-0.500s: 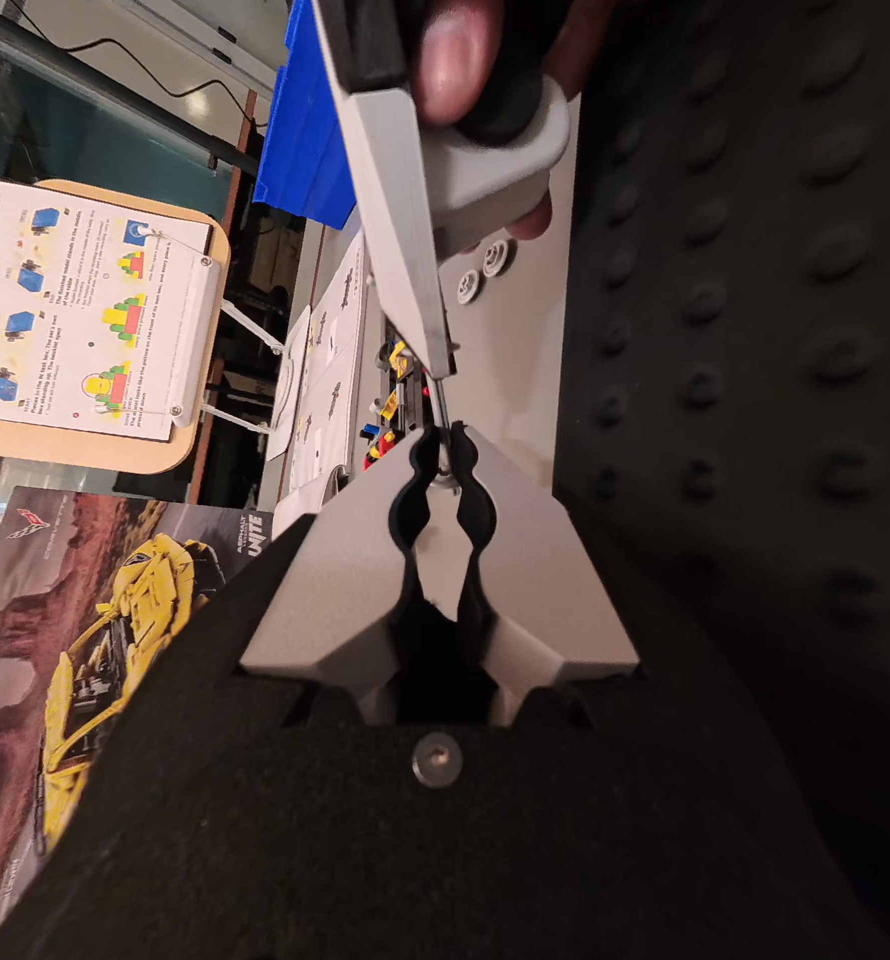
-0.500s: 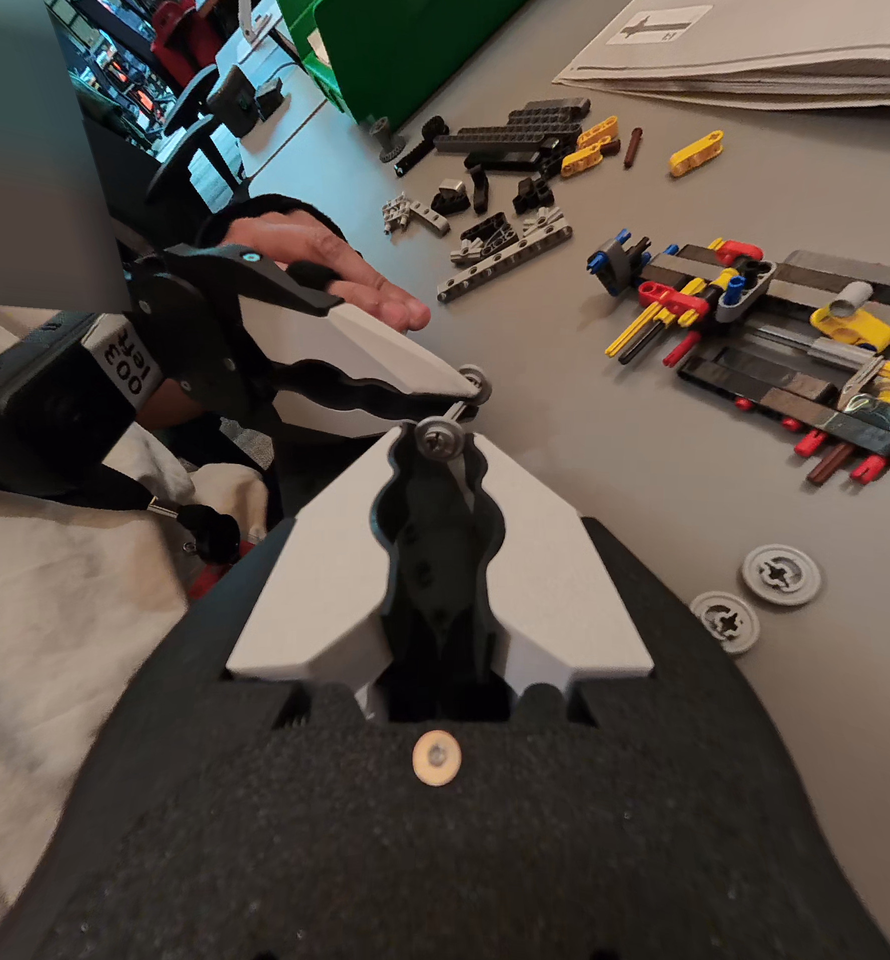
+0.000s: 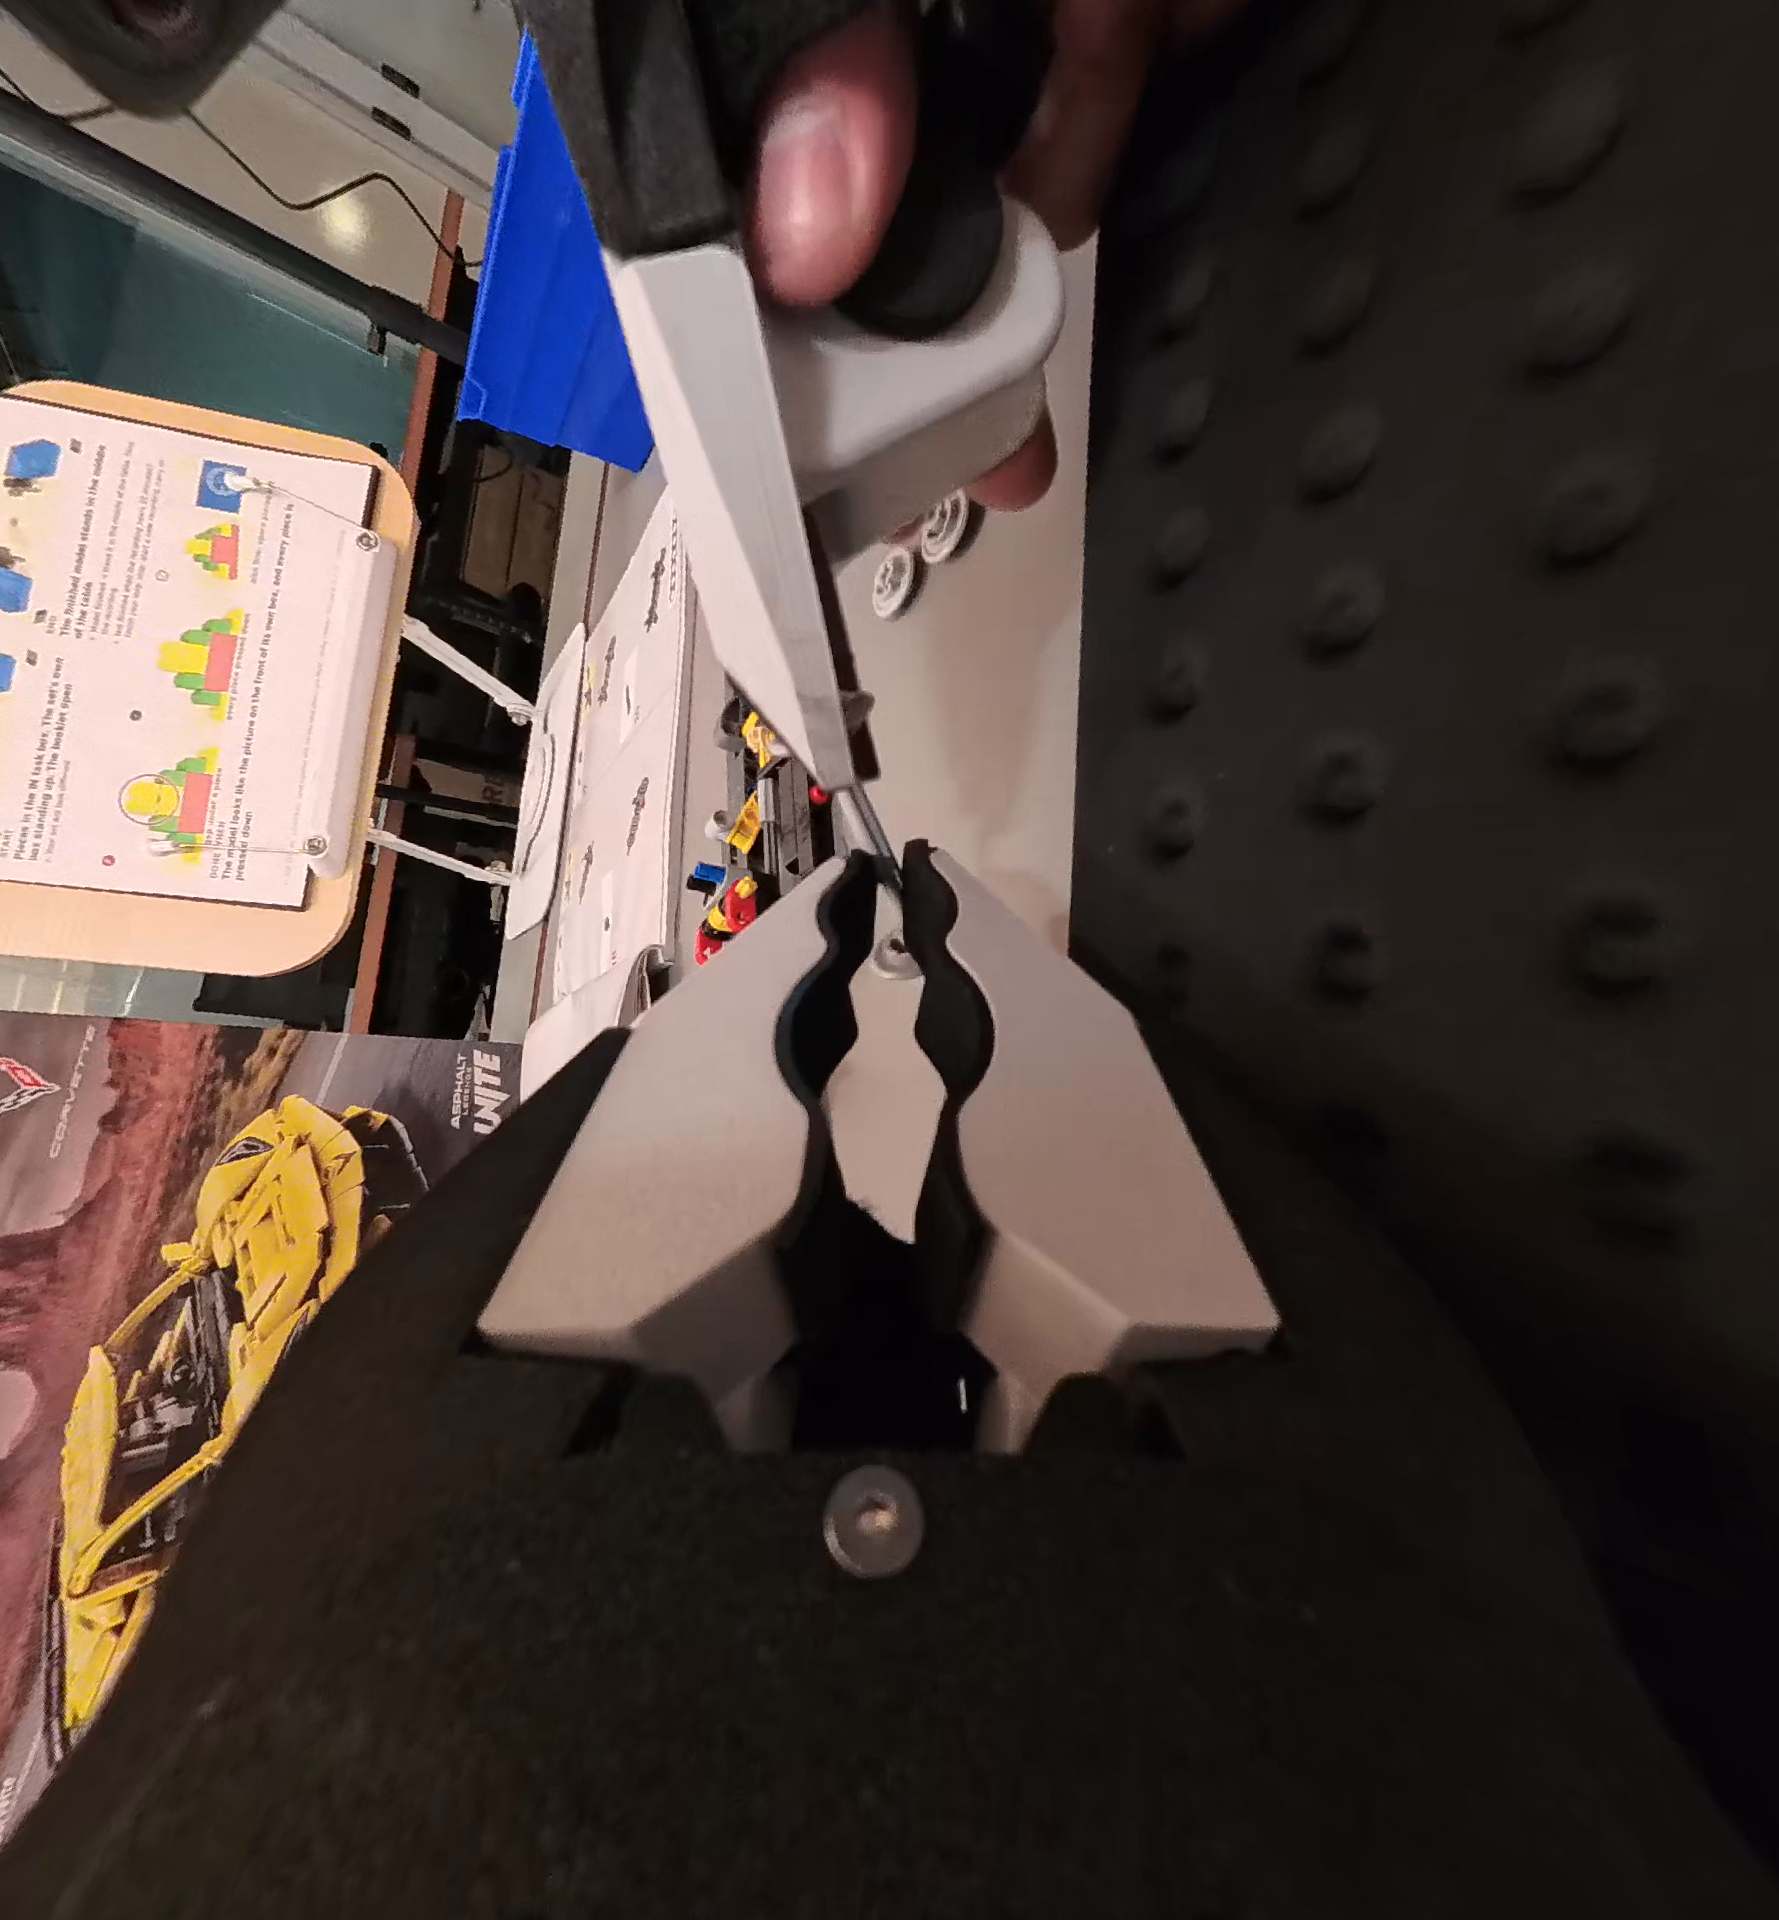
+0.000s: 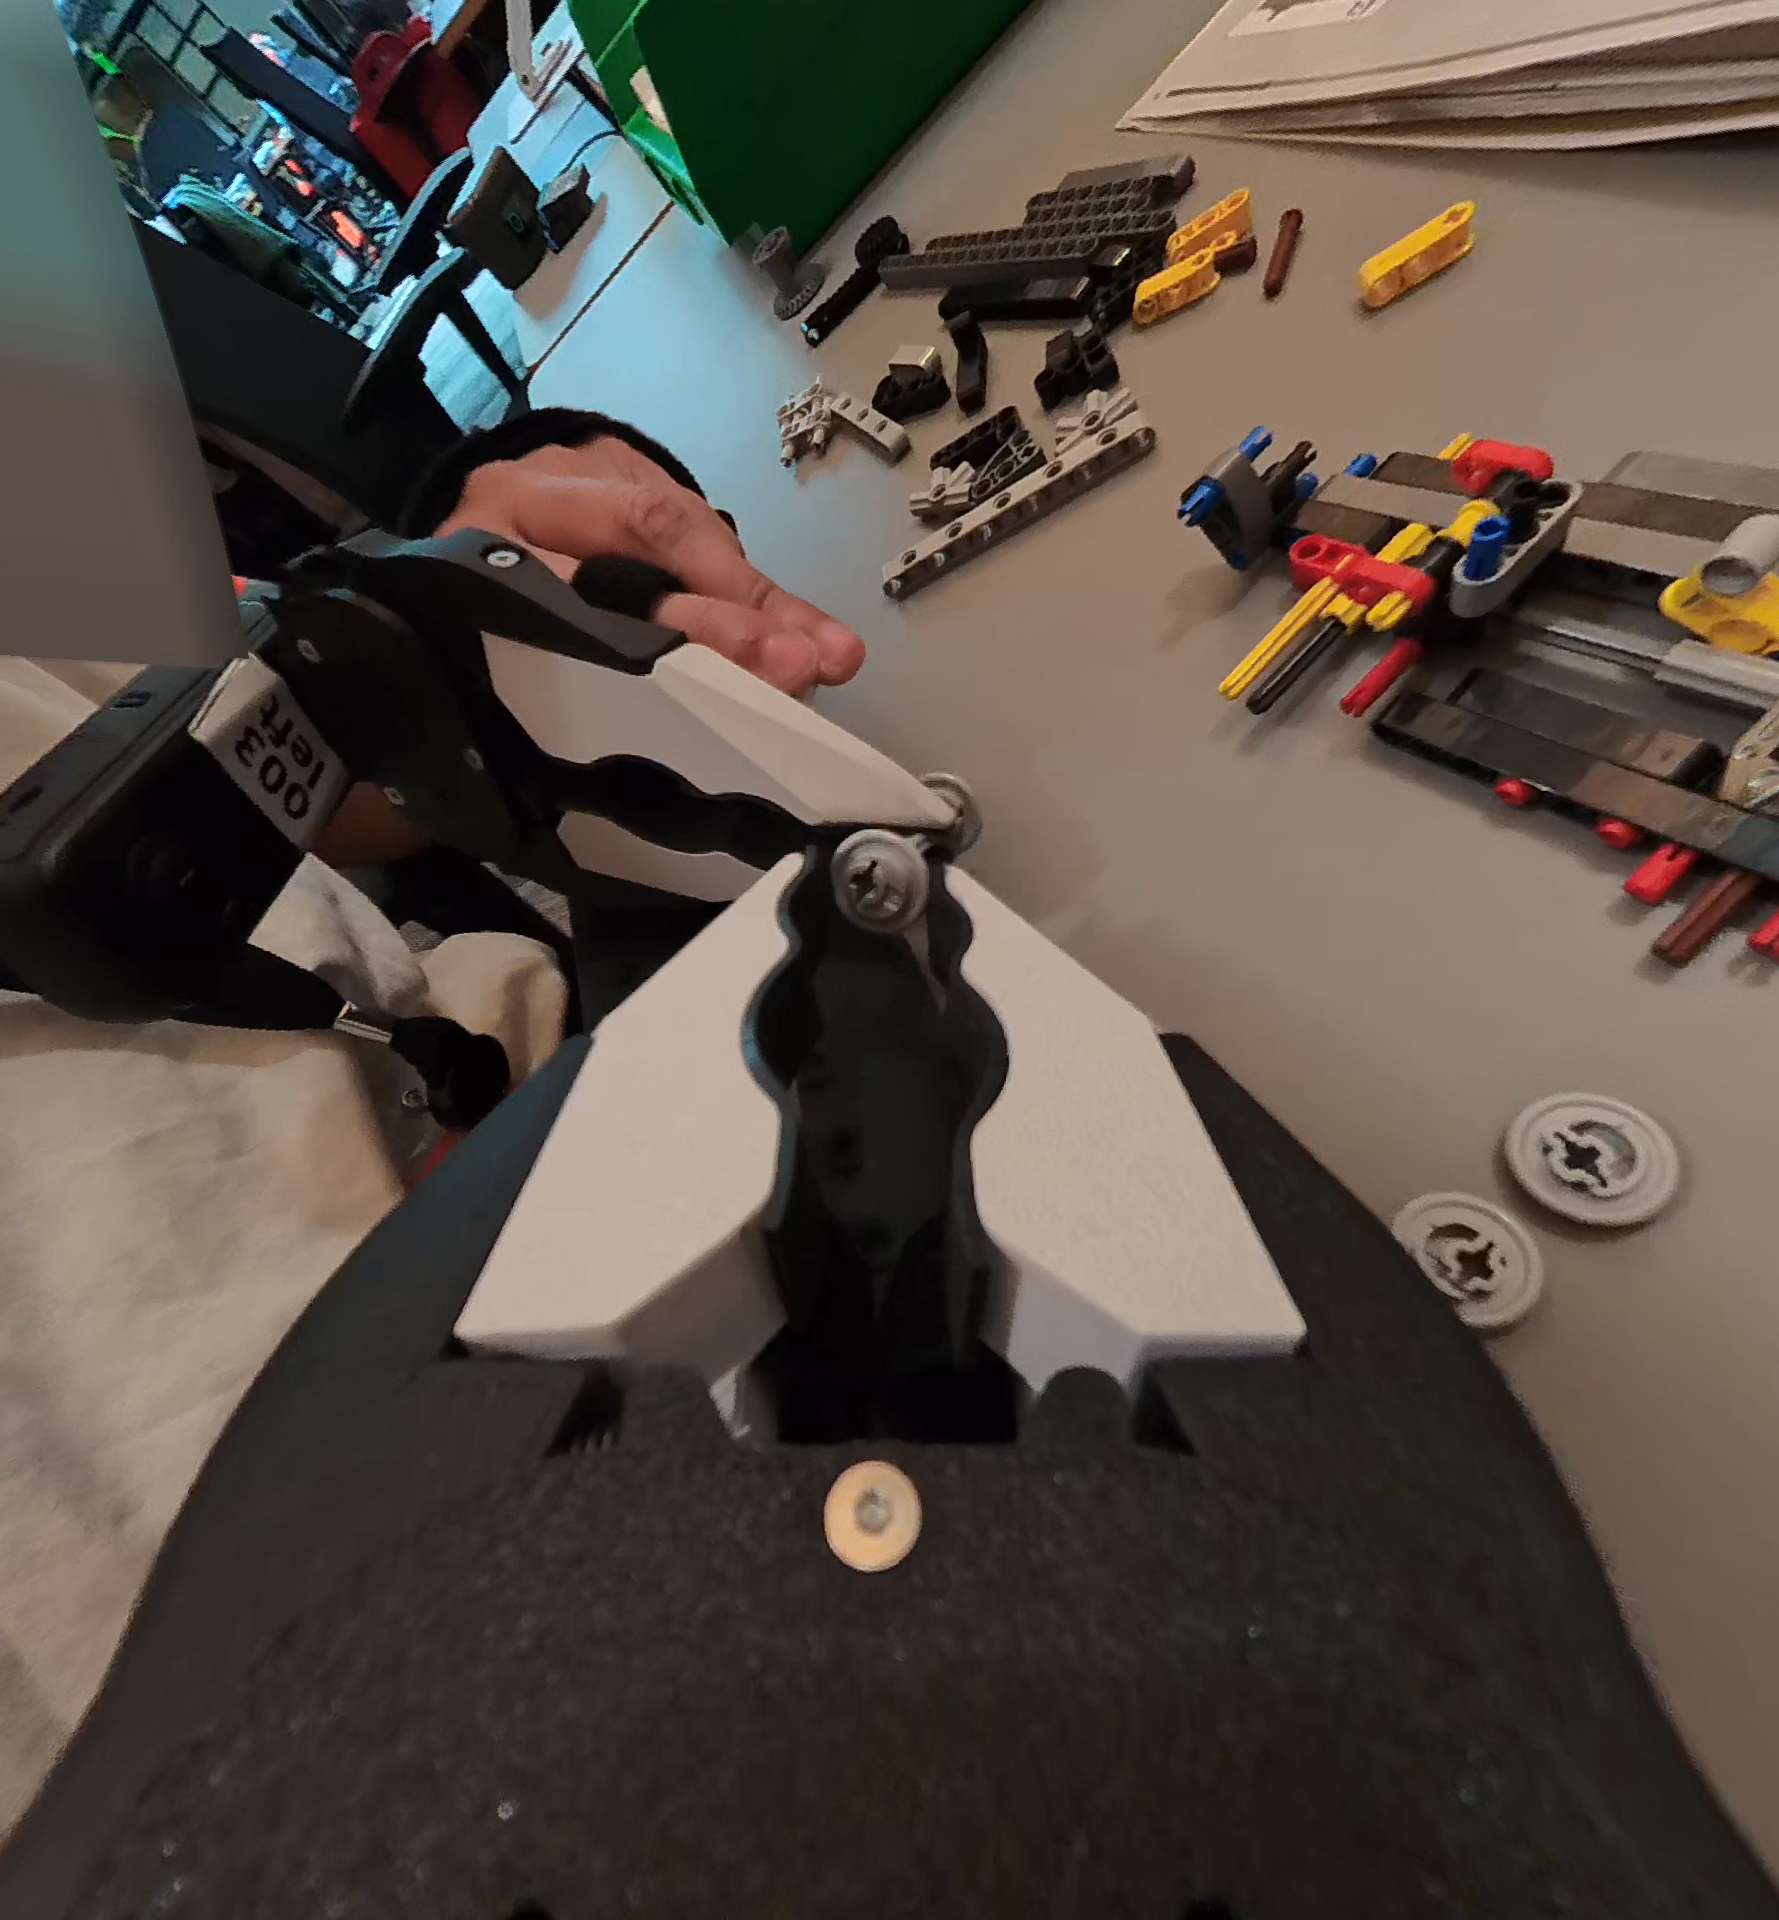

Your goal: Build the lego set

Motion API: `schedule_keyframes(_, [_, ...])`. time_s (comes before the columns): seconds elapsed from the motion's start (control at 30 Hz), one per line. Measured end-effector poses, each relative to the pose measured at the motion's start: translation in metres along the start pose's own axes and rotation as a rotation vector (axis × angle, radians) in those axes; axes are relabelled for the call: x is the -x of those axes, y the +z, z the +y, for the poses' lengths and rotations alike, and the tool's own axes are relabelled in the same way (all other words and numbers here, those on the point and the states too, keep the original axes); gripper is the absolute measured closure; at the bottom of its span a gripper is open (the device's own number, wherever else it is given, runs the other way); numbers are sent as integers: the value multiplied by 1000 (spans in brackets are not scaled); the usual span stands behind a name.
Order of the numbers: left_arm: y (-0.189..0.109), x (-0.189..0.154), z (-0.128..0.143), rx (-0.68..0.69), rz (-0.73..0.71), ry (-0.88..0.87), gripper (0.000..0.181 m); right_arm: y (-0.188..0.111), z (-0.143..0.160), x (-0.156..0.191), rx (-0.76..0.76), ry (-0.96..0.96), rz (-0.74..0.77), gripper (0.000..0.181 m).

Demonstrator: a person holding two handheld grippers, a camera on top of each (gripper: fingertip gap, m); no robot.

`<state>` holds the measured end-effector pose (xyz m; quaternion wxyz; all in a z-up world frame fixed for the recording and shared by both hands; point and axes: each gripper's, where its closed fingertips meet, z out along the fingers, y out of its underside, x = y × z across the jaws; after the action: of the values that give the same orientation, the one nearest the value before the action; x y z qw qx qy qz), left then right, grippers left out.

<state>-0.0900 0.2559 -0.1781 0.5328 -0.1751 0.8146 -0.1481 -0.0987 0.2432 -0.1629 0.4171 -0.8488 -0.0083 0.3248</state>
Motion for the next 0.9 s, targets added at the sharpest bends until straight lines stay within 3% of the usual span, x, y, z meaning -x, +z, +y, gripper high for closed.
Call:
schedule_keyframes(0.1, [2,0,1,18,-6,18,178,8,6,3,60,-39,4,167])
schedule_keyframes(0.27, [2,2,1,-1,8,-36,179,6,2,3,30,-31,15,162])
schedule_keyframes(0.37, [2,5,5,1,25,-111,179,2,-2,1,2,-113,89,163])
schedule_keyframes(0.5, [4,5,9,6,66,-189,179,-5,-5,-5,-45,-201,212,150])
schedule_keyframes(0.67, [5,2,8,7,79,-169,179,0,-9,-3,-69,-261,289,156])
schedule_keyframes(0.73, [5,1,6,7,72,-145,179,3,-5,-5,-36,-259,298,163])
schedule_keyframes(0.9, [5,1,7,14,72,-151,178,10,1,-10,30,-303,362,162])
